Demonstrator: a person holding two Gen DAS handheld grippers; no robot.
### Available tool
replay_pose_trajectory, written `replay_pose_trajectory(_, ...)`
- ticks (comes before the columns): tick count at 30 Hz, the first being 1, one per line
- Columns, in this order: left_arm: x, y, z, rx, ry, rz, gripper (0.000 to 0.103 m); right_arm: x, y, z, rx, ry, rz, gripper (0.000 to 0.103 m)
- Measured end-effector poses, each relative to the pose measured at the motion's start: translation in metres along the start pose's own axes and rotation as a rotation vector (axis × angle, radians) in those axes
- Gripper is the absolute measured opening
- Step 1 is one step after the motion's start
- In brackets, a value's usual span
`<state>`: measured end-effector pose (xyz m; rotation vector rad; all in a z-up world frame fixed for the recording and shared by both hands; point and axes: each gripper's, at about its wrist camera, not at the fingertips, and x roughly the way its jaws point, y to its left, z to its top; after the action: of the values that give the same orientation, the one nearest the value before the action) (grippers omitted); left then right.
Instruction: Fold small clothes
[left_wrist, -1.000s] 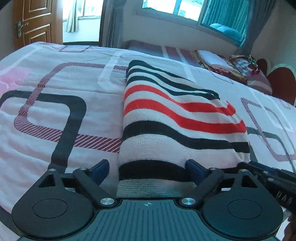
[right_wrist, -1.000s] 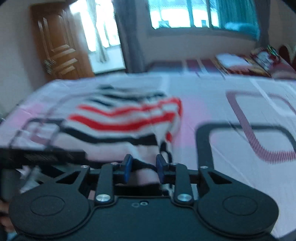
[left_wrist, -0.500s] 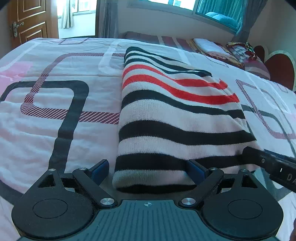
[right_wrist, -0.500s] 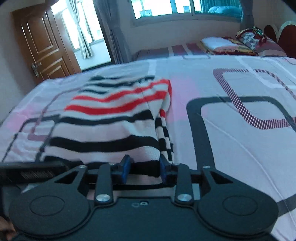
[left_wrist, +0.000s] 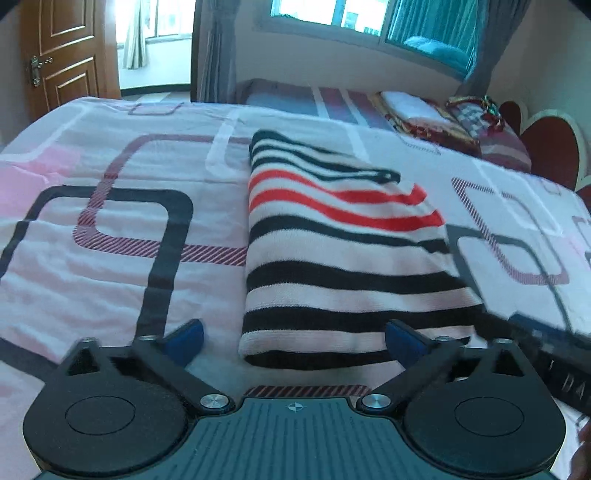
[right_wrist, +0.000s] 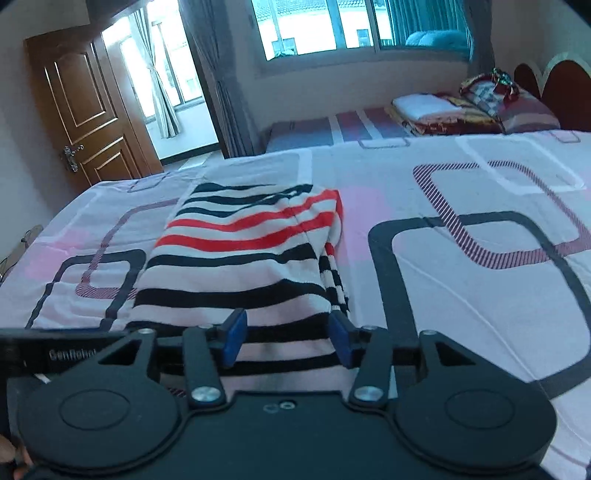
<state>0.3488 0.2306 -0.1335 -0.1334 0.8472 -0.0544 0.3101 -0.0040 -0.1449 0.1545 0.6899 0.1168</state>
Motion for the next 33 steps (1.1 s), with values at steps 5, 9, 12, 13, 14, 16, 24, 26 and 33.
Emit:
replay_pose_trajectory(5, -0.026, -0.005, -0.001, 0.039, -0.003, 0.034, 0.103, -0.026, 0.001, -0.009, 0.004, -0.021, 0.005, 0.057)
replay_pose_trajectory(9, -0.045, -0.006, -0.006, 0.031, 0.017, 0.113, 0.103, -0.044, 0.000, -0.014, 0.013, -0.019, 0.024, 0.062)
replay_pose_trajectory(12, -0.069, -0.014, -0.012, 0.070, -0.015, 0.161, 0.103, -0.058, 0.002, -0.017, 0.001, -0.017, 0.044, 0.062)
replay_pose_trajectory(13, -0.079, -0.017, -0.015, 0.080, -0.029, 0.152, 0.103, -0.063, 0.003, -0.018, -0.005, -0.016, 0.053, 0.063)
replay_pose_trajectory(14, -0.091, -0.019, -0.018, 0.085, -0.045, 0.134, 0.103, -0.069, 0.003, -0.019, -0.011, -0.017, 0.063, 0.064)
replay_pose_trajectory(16, -0.115, -0.025, -0.025, 0.095, -0.076, 0.112, 0.103, -0.083, 0.003, -0.020, -0.028, -0.028, 0.076, 0.068)
replay_pose_trajectory(24, -0.204, -0.056, -0.070, 0.097, -0.182, 0.121, 0.103, -0.155, -0.006, -0.038, -0.094, -0.064, 0.163, 0.078)
replay_pose_trajectory(26, -0.221, -0.062, -0.083, 0.072, -0.158, 0.129, 0.103, -0.176, -0.010, -0.046, -0.111, -0.083, 0.173, 0.078)
replay_pose_trajectory(33, -0.265, -0.080, -0.126, 0.026, -0.173, 0.168, 0.103, -0.244, -0.016, -0.071, -0.143, -0.127, 0.150, 0.097)
